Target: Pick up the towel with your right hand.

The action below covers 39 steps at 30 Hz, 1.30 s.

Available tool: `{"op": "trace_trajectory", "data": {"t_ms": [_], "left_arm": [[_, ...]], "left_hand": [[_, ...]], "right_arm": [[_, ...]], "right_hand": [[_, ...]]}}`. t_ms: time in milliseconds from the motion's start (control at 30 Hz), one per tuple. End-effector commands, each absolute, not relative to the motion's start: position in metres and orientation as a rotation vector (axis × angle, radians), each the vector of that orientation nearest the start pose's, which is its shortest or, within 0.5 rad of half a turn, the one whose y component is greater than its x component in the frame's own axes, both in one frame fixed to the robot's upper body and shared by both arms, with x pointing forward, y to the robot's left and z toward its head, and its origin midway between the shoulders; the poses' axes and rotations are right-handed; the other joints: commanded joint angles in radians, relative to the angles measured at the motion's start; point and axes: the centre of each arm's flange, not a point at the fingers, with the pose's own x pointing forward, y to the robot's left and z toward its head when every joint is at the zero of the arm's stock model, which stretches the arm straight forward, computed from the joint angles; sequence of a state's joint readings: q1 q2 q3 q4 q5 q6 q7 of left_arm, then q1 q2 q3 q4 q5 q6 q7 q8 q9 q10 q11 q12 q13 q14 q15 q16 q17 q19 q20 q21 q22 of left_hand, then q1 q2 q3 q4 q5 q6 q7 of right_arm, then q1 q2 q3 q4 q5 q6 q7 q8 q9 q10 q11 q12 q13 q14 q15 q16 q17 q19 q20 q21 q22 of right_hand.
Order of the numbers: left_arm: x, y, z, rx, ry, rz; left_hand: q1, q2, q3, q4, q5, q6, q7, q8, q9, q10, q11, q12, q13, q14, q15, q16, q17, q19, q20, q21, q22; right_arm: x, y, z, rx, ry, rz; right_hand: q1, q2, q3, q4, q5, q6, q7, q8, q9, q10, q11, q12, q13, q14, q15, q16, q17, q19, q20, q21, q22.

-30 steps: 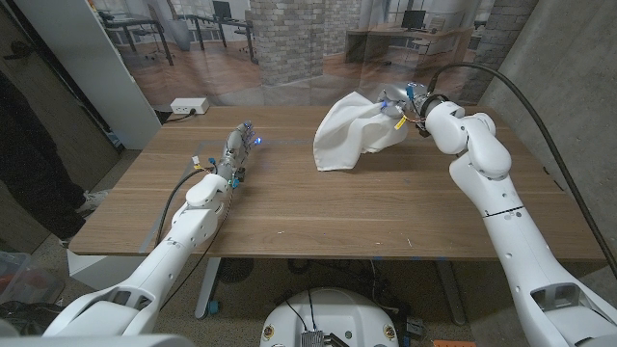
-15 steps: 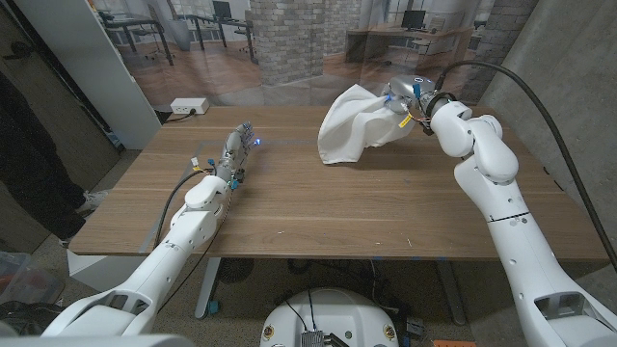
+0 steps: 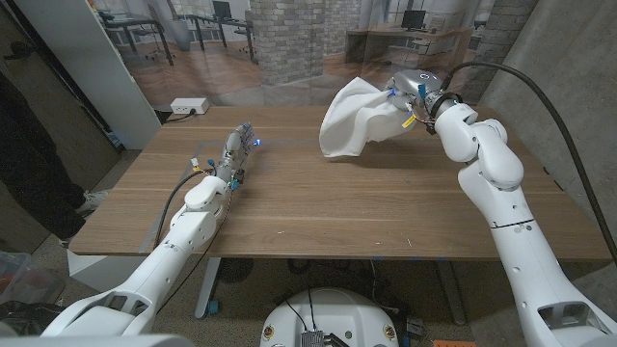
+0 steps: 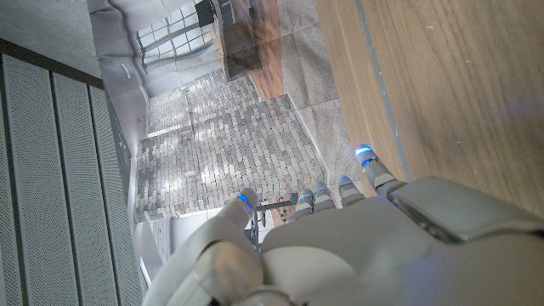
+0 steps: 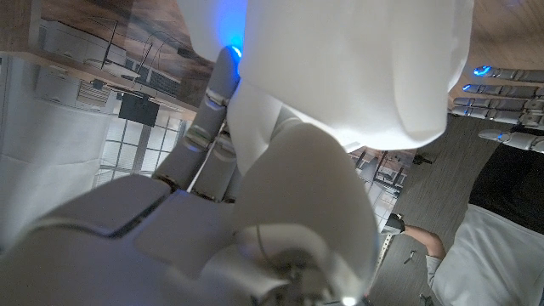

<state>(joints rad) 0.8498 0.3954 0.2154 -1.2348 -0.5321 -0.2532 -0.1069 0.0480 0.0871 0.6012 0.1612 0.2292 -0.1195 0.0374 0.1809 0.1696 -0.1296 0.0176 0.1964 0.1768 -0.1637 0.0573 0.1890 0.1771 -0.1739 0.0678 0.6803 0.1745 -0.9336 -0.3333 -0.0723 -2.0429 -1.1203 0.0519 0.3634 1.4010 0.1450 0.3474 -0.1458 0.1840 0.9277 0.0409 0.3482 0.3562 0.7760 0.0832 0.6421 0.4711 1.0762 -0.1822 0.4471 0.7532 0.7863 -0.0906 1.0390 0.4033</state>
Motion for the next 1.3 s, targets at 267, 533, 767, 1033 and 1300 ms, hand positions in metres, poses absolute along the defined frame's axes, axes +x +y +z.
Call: {"op": "trace_trajectory", "data": {"t_ms": [267, 533, 767, 1033, 1300], "left_arm": [[0.661, 0.308, -0.035, -0.059, -0.585, -0.17], [0.66, 0.308, -0.036, -0.059, -0.586, -0.172], [0.659, 0.31, -0.036, -0.055, -0.586, -0.18], [0.658, 0.313, -0.036, -0.051, -0.586, -0.194], [0.658, 0.32, -0.036, -0.051, -0.587, -0.205]], "left_hand": [[-0.007, 0.069, 0.005, -0.002, -0.002, -0.005, 0.001, -0.001, 0.003, -0.006, 0.002, 0.0, 0.003, -0.006, 0.001, -0.001, 0.001, -0.018, 0.001, -0.003, 0.005], [-0.006, 0.069, 0.006, -0.002, -0.002, -0.005, 0.002, -0.001, 0.003, -0.006, 0.002, 0.0, 0.003, -0.006, 0.001, -0.001, 0.001, -0.018, 0.001, -0.005, 0.005], [-0.006, 0.069, 0.006, -0.002, -0.003, -0.005, 0.002, -0.001, 0.003, -0.006, 0.002, 0.0, 0.003, -0.006, 0.001, -0.001, 0.001, -0.017, 0.001, -0.007, 0.005], [-0.006, 0.069, 0.007, -0.003, -0.003, -0.005, 0.002, -0.001, 0.003, -0.007, 0.002, 0.0, 0.003, -0.007, 0.001, -0.001, 0.001, -0.016, 0.001, -0.009, 0.005], [-0.006, 0.069, 0.007, -0.003, -0.003, -0.005, 0.002, -0.001, 0.003, -0.006, 0.001, 0.0, 0.003, -0.006, 0.001, -0.001, 0.001, -0.016, 0.001, -0.01, 0.005]], "right_arm": [[0.491, -0.226, 0.136, -1.489, -0.869, -0.367], [0.484, -0.231, 0.136, -1.465, -0.893, -0.416], [0.477, -0.235, 0.134, -1.442, -0.938, -0.484], [0.474, -0.234, 0.131, -1.43, -0.95, -0.537], [0.467, -0.229, 0.128, -1.42, -0.981, -0.599]], "right_hand": [[0.013, -0.001, -0.007, 0.002, 0.008, 0.013, 0.001, -0.006, 0.01, 0.011, -0.003, 0.0, -0.001, 0.015, -0.043, -0.005, 0.007, -0.009, -0.122, 0.022, 0.0], [0.015, -0.001, -0.009, 0.003, 0.008, 0.015, 0.001, -0.009, 0.012, 0.013, -0.004, 0.0, 0.0, 0.018, -0.043, -0.008, 0.011, -0.014, -0.122, 0.034, -0.003], [0.016, -0.001, -0.011, 0.003, 0.008, 0.017, 0.0, -0.012, 0.014, 0.015, -0.006, 0.0, 0.0, 0.021, -0.043, -0.011, 0.014, -0.018, -0.122, 0.044, -0.005], [0.018, -0.002, -0.013, 0.004, 0.008, 0.021, -0.002, -0.015, 0.018, 0.017, -0.007, -0.001, 0.001, 0.024, -0.042, -0.015, 0.018, -0.025, -0.122, 0.059, -0.009], [0.019, -0.003, -0.014, 0.004, 0.008, 0.024, -0.003, -0.019, 0.019, 0.019, -0.008, -0.001, 0.001, 0.025, -0.043, -0.019, 0.021, -0.029, -0.121, 0.069, -0.012]]}}
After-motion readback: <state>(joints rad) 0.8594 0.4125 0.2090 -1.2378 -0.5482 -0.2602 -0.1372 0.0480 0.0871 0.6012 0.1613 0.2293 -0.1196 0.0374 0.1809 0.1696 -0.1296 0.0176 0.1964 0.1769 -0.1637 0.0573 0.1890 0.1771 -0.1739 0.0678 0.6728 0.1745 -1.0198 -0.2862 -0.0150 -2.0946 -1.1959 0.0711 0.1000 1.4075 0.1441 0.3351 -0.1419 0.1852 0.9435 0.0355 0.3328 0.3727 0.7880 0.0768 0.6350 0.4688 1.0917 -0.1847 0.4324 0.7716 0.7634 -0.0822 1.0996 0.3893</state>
